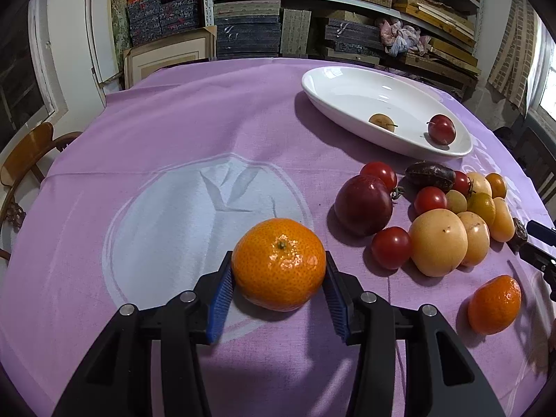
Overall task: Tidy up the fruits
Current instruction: 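Grasp the dark mangosteen with the right tool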
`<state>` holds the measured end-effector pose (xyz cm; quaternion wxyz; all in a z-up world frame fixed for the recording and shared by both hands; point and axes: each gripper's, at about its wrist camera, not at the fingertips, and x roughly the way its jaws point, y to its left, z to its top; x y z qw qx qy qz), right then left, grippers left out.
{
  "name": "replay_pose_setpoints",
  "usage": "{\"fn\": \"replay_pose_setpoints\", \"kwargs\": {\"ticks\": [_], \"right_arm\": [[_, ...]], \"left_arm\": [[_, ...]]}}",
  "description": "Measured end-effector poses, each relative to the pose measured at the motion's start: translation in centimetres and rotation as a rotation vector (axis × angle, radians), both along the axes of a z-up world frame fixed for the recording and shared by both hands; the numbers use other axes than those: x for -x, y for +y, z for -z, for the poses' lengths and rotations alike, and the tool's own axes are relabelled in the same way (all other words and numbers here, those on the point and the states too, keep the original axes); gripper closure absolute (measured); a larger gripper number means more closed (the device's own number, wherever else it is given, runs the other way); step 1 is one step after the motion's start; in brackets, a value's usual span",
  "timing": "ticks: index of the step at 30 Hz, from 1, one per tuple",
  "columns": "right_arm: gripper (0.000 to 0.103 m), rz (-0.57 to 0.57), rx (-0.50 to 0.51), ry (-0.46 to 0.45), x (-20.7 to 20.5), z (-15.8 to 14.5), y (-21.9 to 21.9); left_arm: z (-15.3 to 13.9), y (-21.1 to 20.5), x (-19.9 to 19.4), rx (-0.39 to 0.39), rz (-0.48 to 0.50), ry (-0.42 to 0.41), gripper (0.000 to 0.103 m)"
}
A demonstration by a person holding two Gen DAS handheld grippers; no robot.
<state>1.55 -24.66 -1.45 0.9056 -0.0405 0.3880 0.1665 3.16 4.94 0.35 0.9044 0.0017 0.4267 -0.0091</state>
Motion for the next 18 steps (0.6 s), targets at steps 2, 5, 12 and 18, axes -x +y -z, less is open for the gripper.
{"fn": "replay_pose_setpoints", "kwargs": {"ticks": [2,5,12,18], "right_arm": [[0.038,0.002,-0.005,-0.010,0.1,-0.1,0.0],[0.038,0.008,-0.008,0.013,-0.4,0.1,0.0],[0.053,0.007,-0.010,0.073,-1.7,0.8,0.2],[0.059,0.015,-0.021,0.070,-1.9,0.7,-0.2]], "left_arm": [[0.0,0.0,0.0,0.001,0.000,0.000,0.054],[0.0,0.0,0.0,0.000,0.000,0.002,0.054],[0.0,0.0,-0.1,-0.001,0.000,0.002,0.054],[0.0,0.0,-0.1,0.002,0.000,0.002,0.054]]}}
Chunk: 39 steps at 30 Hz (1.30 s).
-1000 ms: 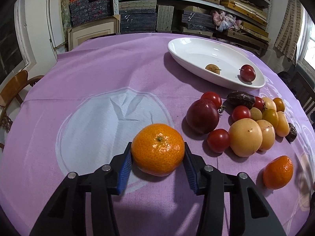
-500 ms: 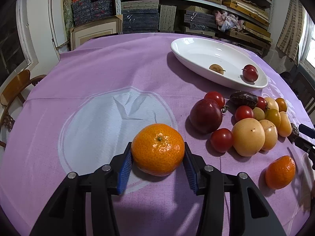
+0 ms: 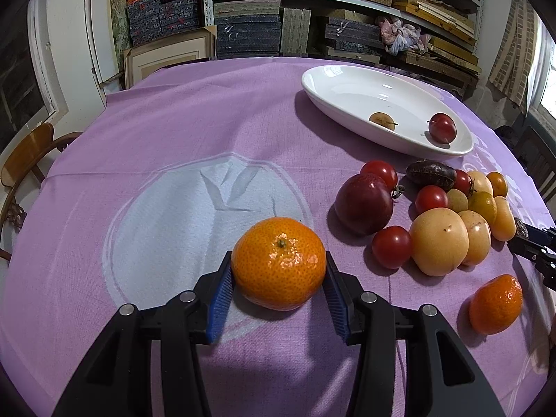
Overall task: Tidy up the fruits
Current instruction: 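Grasp the dark mangosteen with the right tool, then place the tangerine and mangosteen in the white dish, opening both tools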
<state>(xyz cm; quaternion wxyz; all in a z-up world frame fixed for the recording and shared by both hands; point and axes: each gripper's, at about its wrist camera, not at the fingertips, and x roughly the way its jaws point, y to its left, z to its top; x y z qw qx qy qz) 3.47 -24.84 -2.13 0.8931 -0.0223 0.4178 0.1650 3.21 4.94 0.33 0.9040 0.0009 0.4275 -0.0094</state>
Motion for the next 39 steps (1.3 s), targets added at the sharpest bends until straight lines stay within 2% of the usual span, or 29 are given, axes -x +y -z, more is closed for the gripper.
{"fn": "replay_pose_setpoints", "kwargs": {"ticks": [5,9,12,16,21,27,34,36,39], "right_arm": [[0.059,0.026,-0.027,-0.039,0.7,-0.7,-0.9],[0.059,0.056,-0.084,-0.071,1.2,-1.7,-2.0],[0.059,0.062,-0.125,-0.084,1.3,-2.6,-2.4],[0.059,0.017,-0.121,-0.106,0.2,-5.1,-0.9],[0.059,-0.057,-0.054,-0.110,-4.0,-7.5,3.7],[0.059,-0.096,-0.032,-0.051,-9.9,-6.4,8.4],[0.058,-0.095,0.009,-0.030,-12.3,-4.9,10.4],[0.047,-0.093,0.008,-0.032,-12.2,-4.8,10.3],[0.036,-0.078,-0.005,-0.066,-11.1,-5.7,9.2]], "left_arm": [[-0.4,0.1,0.5,0.020,0.009,-0.035,0.054],[-2.1,-0.4,1.4,0.032,0.034,-0.118,0.054],[-3.2,-0.6,0.7,0.050,0.043,-0.126,0.054],[-4.6,-1.7,-3.1,0.030,0.053,-0.099,0.054],[-6.5,-3.9,-9.8,0.050,0.066,-0.069,0.054],[-5.5,-6.8,-16.1,0.027,0.063,-0.001,0.054],[-3.0,-7.9,-19.1,0.057,0.086,0.069,0.053],[-2.6,-8.1,-19.0,0.058,0.090,0.071,0.053],[-3.6,-7.6,-18.1,0.055,0.094,0.039,0.052]]}}
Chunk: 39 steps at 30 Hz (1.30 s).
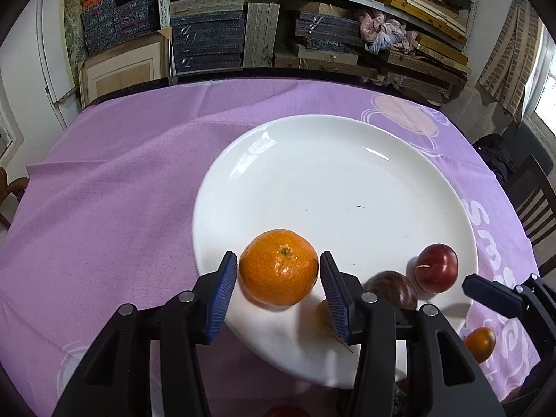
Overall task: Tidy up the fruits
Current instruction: 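Place the tangerine and mangosteen in the white dish, opening both tools, then grasp the large red plum with the left tool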
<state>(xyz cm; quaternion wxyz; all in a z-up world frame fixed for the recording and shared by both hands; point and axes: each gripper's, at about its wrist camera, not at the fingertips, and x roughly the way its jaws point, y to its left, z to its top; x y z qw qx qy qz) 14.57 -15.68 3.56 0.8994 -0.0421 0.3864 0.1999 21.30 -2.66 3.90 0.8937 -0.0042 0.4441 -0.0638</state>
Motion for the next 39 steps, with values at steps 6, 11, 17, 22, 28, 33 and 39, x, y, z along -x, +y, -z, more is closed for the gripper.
{"fn": "replay_pose_setpoints", "kwargs": {"ticks": [6,11,17,22,28,33,39], "right_arm": [[0.006,0.083,-0.034,-0.134,6.1,-2.4,-5.3],[0.005,0.219,-0.147,-0.152,10.3,-0.5,-11.6],[0.005,0.364,-0.371,-0.047,10.5,2.0,-17.7],[0.005,0.376,-0.358,-0.060,10.7,1.8,-18.1],[0.005,0.364,-0.323,-0.056,10.3,1.7,-17.2],[0.005,0.360,-0.305,-0.058,10.2,1.7,-16.8],[0.005,0.362,-0.307,-0.047,9.9,2.0,-16.8]], "left_arm": [[-3.7,4.3,6.5,-0.032,-0.070,-0.126,0.020],[-3.1,7.3,12.9,-0.041,-0.125,-0.155,0.014],[-0.5,7.1,16.0,-0.041,-0.107,-0.139,0.014],[0.0,5.3,16.5,-0.076,-0.056,-0.174,0.014],[1.9,3.8,15.4,-0.125,-0.028,-0.138,0.014],[2.8,3.9,14.8,-0.152,-0.036,-0.128,0.013],[2.9,6.8,14.5,-0.100,-0.109,-0.100,0.013]]}}
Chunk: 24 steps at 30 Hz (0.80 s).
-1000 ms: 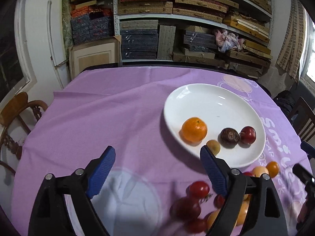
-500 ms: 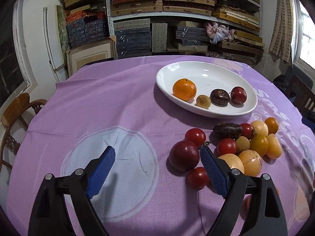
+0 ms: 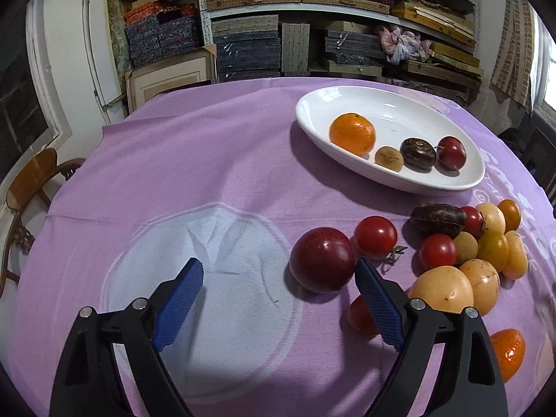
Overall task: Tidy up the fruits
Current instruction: 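Grasp the large red plum with the left tool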
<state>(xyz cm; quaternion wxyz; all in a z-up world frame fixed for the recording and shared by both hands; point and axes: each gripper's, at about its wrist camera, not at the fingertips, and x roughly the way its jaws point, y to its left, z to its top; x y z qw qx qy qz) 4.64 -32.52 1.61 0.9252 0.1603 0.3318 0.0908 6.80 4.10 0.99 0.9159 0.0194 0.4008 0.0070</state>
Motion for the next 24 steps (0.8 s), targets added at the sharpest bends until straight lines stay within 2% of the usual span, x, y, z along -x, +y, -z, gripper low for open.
{"fn": "replay_pose_setpoints", "kwargs": {"ticks": [3,11,14,16,18,23,24], "right_arm": [[0.005,0.001,-0.001,0.001,-0.1,0.1,0.0],[0.005,-0.014,0.032,0.012,-0.3,0.4,0.8],[0.005,-0.011,0.031,0.011,-0.3,0.6,0.8],[0.005,-0.009,0.030,0.013,-0.3,0.6,0.7],[0.005,-0.012,0.031,0.014,-0.3,0.6,0.7],[0.005,-0.025,0.040,0.020,-0.4,0.8,1.1],[0.005,-0.033,0.041,0.021,-0.4,0.9,1.3]], "left_arm": [[-0.1,1.0,-0.3,0.072,0.002,0.015,0.015],[-0.6,-0.4,-0.8,0.066,0.074,-0.029,0.018],[-0.5,-0.2,-1.0,0.088,0.085,-0.020,0.029],[-0.1,-0.1,-1.4,0.105,0.094,0.010,0.052],[0.2,-0.1,-1.7,0.116,0.103,0.035,0.056],[0.1,-0.1,-1.5,0.120,0.106,0.024,0.057],[0.1,0.0,-1.5,0.128,0.113,0.023,0.062]]}}
